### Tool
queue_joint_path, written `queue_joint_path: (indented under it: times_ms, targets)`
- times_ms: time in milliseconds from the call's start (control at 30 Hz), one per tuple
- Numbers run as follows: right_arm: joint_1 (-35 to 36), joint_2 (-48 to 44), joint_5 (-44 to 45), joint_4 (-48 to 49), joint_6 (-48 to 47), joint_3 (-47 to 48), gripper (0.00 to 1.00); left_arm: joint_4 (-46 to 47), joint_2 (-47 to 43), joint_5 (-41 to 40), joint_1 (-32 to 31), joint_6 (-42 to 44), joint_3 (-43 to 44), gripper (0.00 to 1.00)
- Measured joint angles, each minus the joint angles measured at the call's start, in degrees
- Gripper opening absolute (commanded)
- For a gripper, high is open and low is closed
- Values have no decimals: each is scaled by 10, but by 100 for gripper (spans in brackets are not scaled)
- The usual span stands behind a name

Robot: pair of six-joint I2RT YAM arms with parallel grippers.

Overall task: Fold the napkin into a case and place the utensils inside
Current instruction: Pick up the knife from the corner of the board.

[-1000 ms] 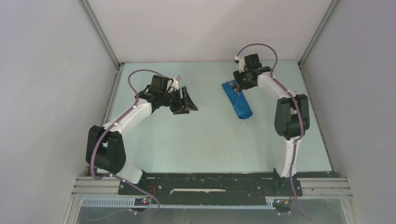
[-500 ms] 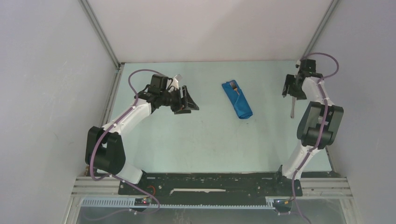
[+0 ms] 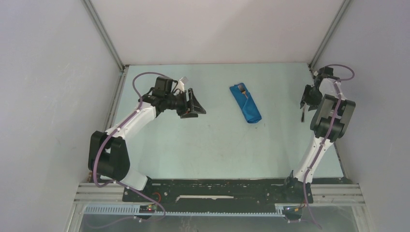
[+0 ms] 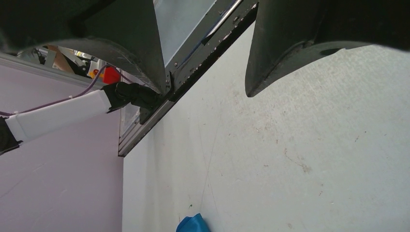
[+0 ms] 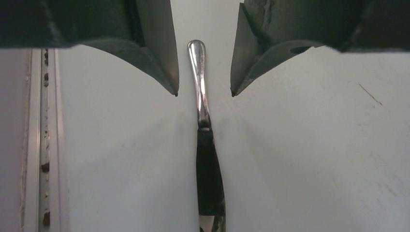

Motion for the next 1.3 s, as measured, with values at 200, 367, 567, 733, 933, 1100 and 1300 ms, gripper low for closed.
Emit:
queue_joint_path:
  times_ms: [200, 367, 567, 733, 933, 1100, 1300]
  targets:
    - [-2, 40, 1, -28, -7, 56, 52, 0, 0, 1, 0, 0, 0, 66]
    - [1, 72, 7, -67, -9, 86, 49, 0, 1, 1, 0, 0, 0, 66]
    - [7, 124, 25, -132, -12, 173, 33, 0, 5, 3, 0, 0, 0, 66]
    - [15, 147, 37, -164, -15, 214, 18, 0, 8, 3, 0, 0, 0, 66]
    - [22, 142, 44, -158, -19, 204, 0, 0, 8, 3, 0, 0, 0, 66]
    - [22, 105, 39, -118, -16, 145, 0, 0, 8, 3, 0, 0, 0, 66]
    - [23, 49, 30, -94, -12, 53, 0, 0, 8, 3, 0, 0, 0, 66]
